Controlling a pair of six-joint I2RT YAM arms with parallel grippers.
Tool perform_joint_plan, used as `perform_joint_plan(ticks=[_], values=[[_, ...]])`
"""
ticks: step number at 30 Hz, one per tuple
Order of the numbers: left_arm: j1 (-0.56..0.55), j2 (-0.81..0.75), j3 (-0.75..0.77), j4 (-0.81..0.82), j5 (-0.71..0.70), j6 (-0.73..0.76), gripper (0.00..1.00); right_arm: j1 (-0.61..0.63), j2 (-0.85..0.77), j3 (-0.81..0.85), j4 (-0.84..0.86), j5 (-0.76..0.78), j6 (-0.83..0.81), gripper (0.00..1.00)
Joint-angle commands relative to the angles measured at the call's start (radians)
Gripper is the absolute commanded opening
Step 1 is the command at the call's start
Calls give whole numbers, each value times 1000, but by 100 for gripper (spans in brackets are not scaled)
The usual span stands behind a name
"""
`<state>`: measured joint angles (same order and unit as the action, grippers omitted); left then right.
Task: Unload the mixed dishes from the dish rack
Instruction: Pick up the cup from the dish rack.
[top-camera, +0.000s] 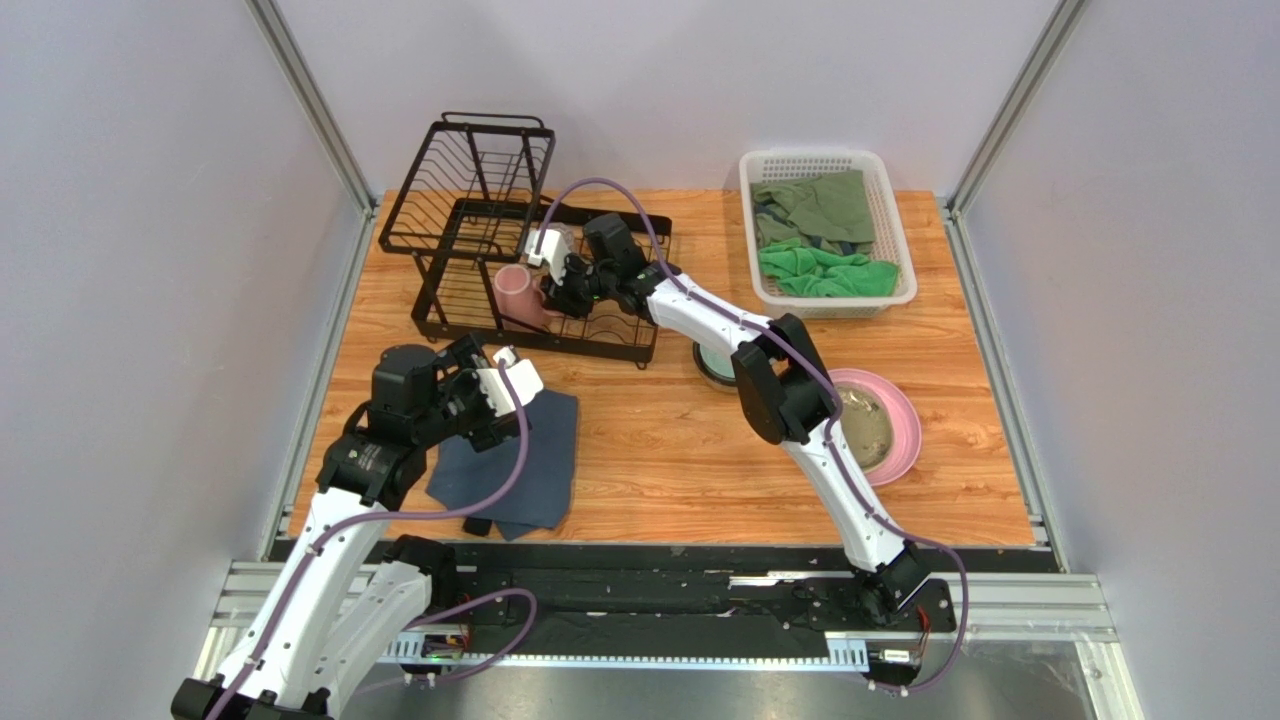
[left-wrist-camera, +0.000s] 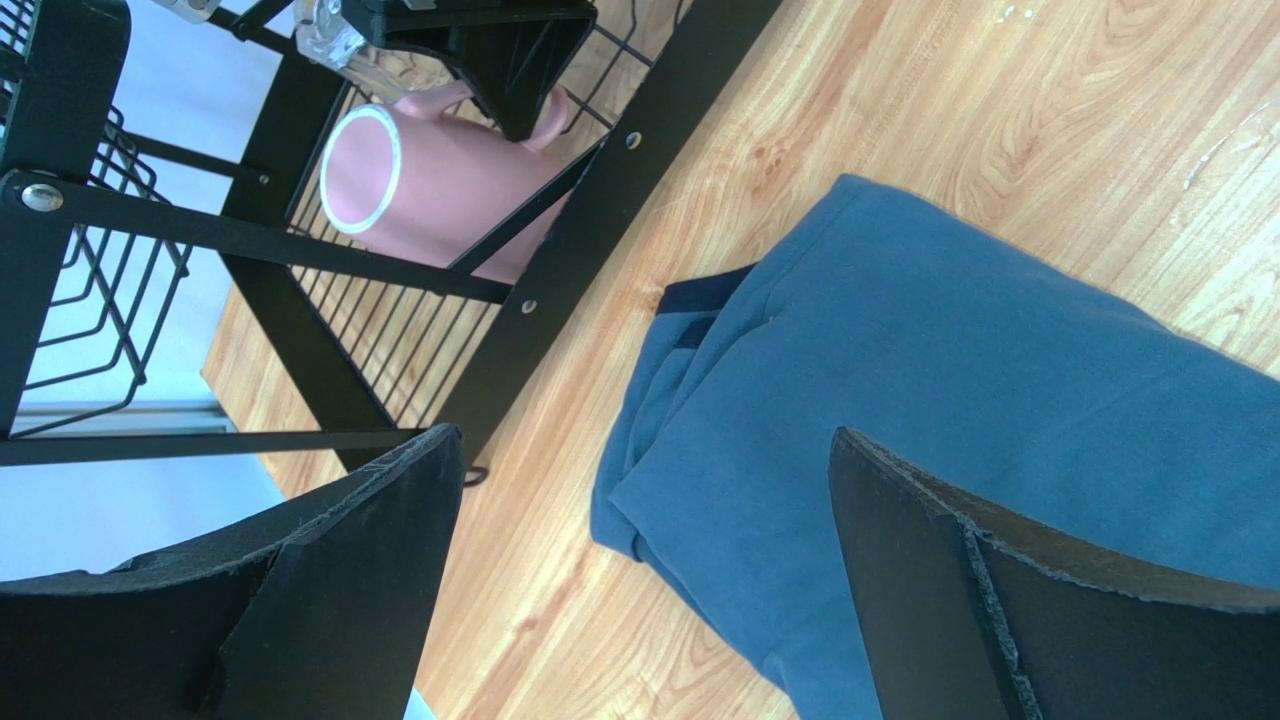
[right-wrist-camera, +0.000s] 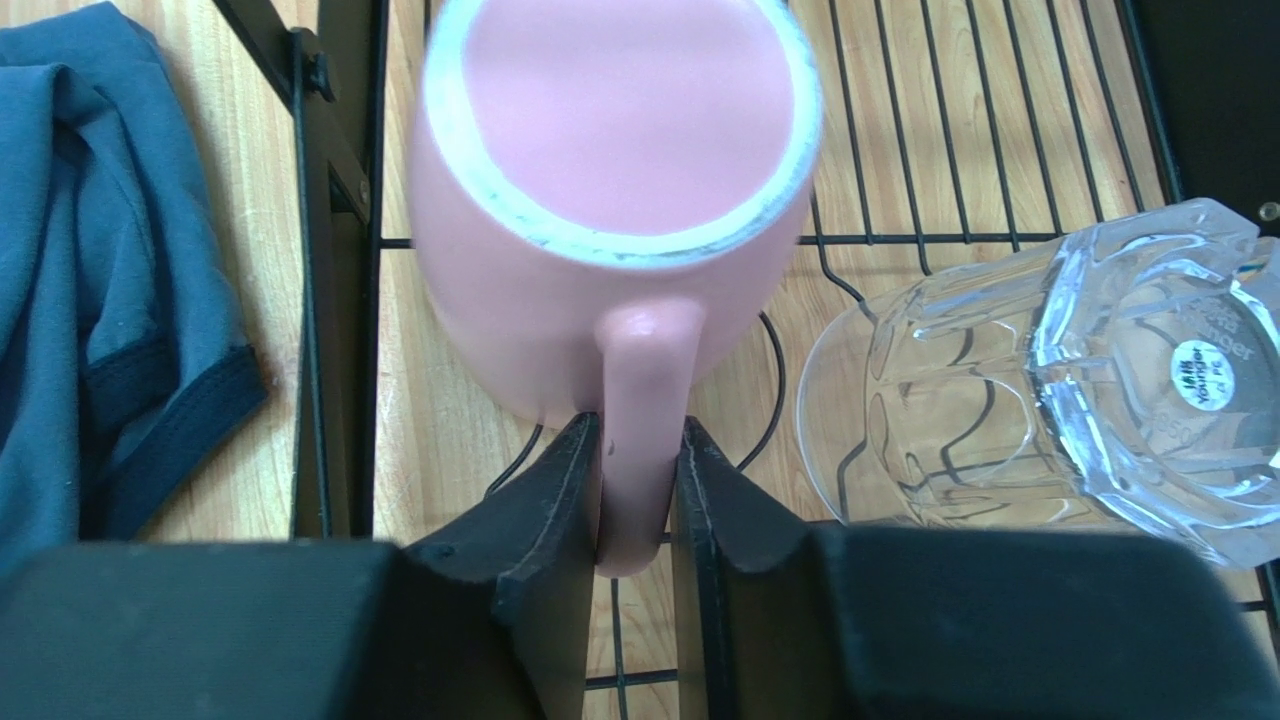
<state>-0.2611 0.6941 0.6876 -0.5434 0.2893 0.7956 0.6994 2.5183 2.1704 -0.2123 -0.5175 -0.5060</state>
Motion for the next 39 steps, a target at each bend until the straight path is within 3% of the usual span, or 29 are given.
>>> perform_joint_plan(ticks=[1,8,17,27,39], values=[[3,-13,13,3,8,21,99,15,-22,-18,31,33,-34,21],[3,-21,1,13,16,11,99,12,-75,-101,25,83,-31,8],[3,-34,-10,11,19,5,99,-11,-119,-147,19,146,-8,2],[3,-39,-14,19,27,-9,99,-55,-171,-176,5,223,47,0],[3,-47,-10,19,39,-21,99,-90,-288,-310,-2,202,81,0]])
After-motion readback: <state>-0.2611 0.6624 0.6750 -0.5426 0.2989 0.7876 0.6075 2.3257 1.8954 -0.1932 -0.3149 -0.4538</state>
